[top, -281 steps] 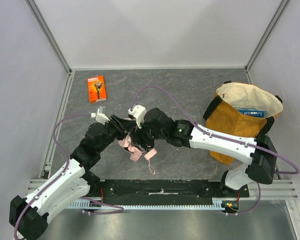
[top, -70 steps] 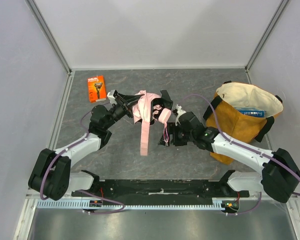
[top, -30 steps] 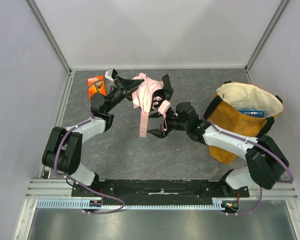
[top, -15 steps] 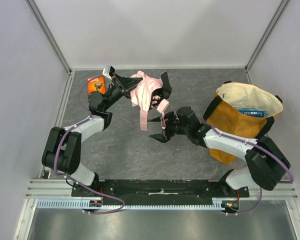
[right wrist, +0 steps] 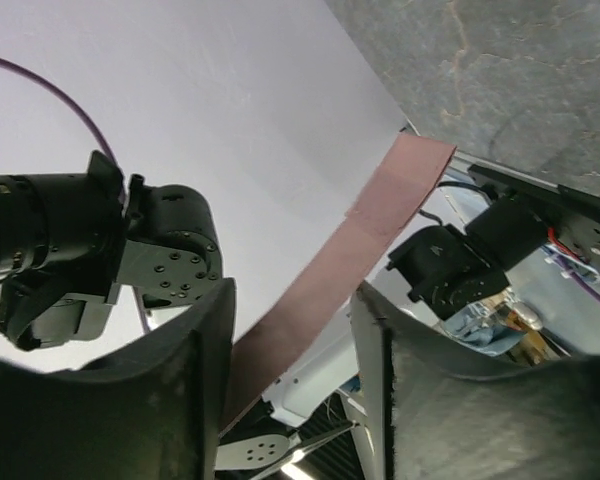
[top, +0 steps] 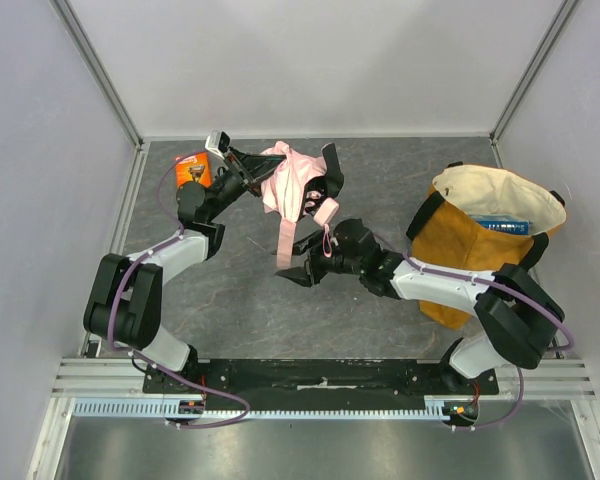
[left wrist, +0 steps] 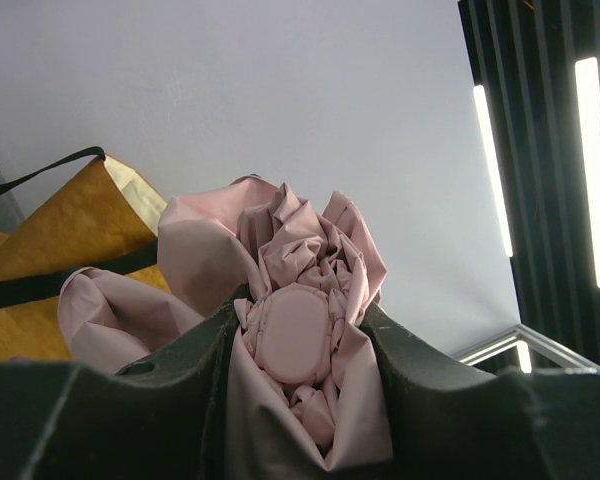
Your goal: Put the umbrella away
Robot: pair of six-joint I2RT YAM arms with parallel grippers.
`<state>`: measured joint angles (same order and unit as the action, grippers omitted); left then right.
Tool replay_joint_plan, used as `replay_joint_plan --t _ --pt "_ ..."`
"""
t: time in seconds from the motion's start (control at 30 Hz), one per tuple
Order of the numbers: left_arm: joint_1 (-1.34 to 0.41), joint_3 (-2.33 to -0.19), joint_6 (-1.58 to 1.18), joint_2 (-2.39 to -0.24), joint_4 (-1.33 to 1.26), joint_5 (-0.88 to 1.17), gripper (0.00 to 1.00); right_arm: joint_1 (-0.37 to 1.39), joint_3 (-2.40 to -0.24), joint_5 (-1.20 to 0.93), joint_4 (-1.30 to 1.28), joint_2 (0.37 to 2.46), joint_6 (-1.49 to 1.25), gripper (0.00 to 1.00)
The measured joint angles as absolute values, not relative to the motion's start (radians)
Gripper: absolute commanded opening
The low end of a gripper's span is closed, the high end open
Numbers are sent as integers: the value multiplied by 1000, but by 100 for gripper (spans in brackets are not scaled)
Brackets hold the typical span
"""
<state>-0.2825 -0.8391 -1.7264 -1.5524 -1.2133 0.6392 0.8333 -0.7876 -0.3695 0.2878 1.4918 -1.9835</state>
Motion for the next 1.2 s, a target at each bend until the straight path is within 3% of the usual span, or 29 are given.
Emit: replay_joint_plan --t 0.03,0.13,0.17,0.53,0.8,1.0,1.2 --pt "-282 -839 -1726 -1552 -1213 639 2 836 -789 -363 302 1494 -1986 45" --pt "-282 -839 -1727 -1549 -1214 639 2 837 -788 -344 343 1498 -1989 5" --pt "-282 -839 -1727 -1549 -1215 639 2 837 -784 -337 367 1501 -1991 0" --pt "-284 -740 -1900 -1510 -1261 647 2 726 -713 -239 748 1664 -1960 0" --pt "-305 -656 -1930 -1357 -1146 726 2 599 -850 -244 1010 1754 -1596 0" --pt "-304 -665 -1917 -1238 -791 776 2 579 -981 -372 1130 1807 -1277 0" --pt "-302 -702 -1814 -1139 -326 744 2 545 -1055 -504 981 1694 -988 0"
